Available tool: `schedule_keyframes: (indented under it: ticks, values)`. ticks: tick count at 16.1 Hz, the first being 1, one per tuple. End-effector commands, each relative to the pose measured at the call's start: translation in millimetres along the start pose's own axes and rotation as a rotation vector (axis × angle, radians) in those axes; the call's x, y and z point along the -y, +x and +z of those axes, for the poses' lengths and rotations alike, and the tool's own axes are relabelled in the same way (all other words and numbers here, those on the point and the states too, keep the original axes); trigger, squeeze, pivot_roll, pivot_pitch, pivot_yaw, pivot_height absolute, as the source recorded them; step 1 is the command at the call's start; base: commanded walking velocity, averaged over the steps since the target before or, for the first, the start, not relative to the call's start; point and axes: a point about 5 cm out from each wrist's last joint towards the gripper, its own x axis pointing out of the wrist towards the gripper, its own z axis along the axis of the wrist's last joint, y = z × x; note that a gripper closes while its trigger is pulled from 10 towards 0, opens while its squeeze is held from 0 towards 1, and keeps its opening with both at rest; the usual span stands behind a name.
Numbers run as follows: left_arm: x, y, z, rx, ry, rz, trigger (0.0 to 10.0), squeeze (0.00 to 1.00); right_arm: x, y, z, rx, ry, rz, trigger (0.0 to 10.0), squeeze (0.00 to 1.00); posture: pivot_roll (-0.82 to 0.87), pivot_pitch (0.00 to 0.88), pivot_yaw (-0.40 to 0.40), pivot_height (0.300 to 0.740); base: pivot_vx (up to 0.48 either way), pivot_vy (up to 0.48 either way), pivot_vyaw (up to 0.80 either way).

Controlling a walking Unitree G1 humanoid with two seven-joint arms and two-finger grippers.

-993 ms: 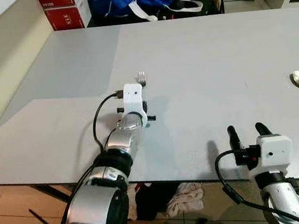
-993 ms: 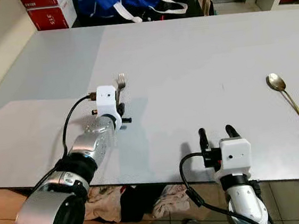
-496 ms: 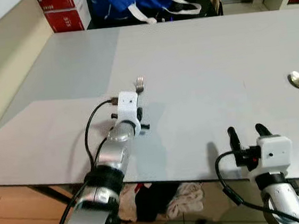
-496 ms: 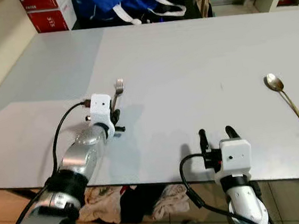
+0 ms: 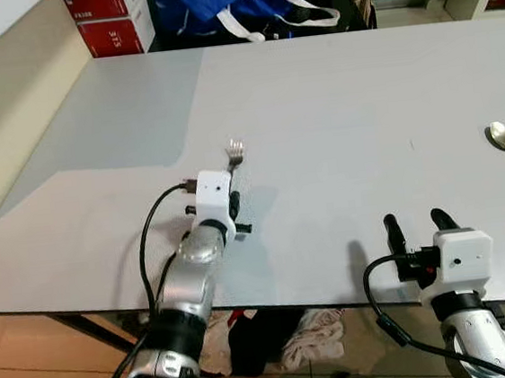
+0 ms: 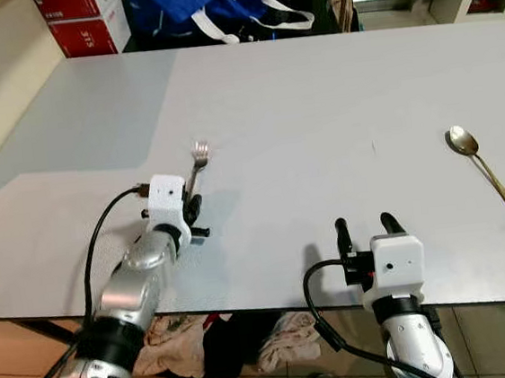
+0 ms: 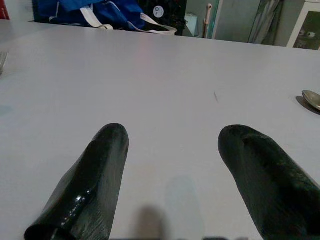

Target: Setting the table

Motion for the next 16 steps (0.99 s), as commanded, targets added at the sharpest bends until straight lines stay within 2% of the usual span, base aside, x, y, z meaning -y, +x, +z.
schedule_keyframes:
  ticks: [1, 2, 5, 12, 13, 14, 16]
  values:
    - [-0.2, -6.8, -34, -0.073, 0.021, -0.015, 0.0, 0.0, -0.4, -0.1, 1, -0.001, -0.008, 0.009, 10.0, 0.0, -0.16, 0.078, 0.064, 0.74, 0.0, 0.0, 0.0]
    - [-2.3, -8.0, -37, -0.056, 0.053, -0.004, 0.0, 0.0, -0.1, 0.0, 1, 0.0, -0.01, 0.01, 10.0, 0.0, -0.17, 0.08, 0.062, 0.74, 0.0, 0.0, 0.0]
    - [-5.1, -9.9, -45, -0.053, 0.072, 0.011, 0.0, 0.0, 1.4, -0.3, 2, 0.002, -0.015, 0.01, 10.0, 0.0, -0.17, 0.084, 0.059, 0.74, 0.0, 0.0, 0.0]
    - [-1.8, -16.4, -52, -0.047, 0.008, 0.053, 0.0, 0.0, 2.5, -0.3, 0, -0.003, -0.023, 0.021, 10.0, 0.0, -0.17, 0.084, 0.054, 0.74, 0.0, 0.0, 0.0]
    - [-1.9, -16.0, -52, -0.051, 0.015, 0.056, 6.5, 0.0, 1.9, -0.3, 0, -0.003, -0.022, 0.025, 10.0, 0.0, -0.17, 0.083, 0.054, 0.74, 0.0, 0.0, 0.0]
    - [-2.1, -15.8, -51, -0.051, 0.016, 0.06, 10.0, 0.0, 1.6, -0.1, 0, -0.002, -0.022, 0.027, 10.0, 0.0, -0.17, 0.083, 0.054, 0.74, 0.0, 0.0, 0.0]
    - [-1.4, -16.6, -48, -0.043, 0.021, 0.059, 10.0, 0.0, 1.5, 0.8, 0, -0.002, -0.022, 0.028, 10.0, 0.0, -0.16, 0.081, 0.058, 0.74, 0.0, 0.0, 0.0]
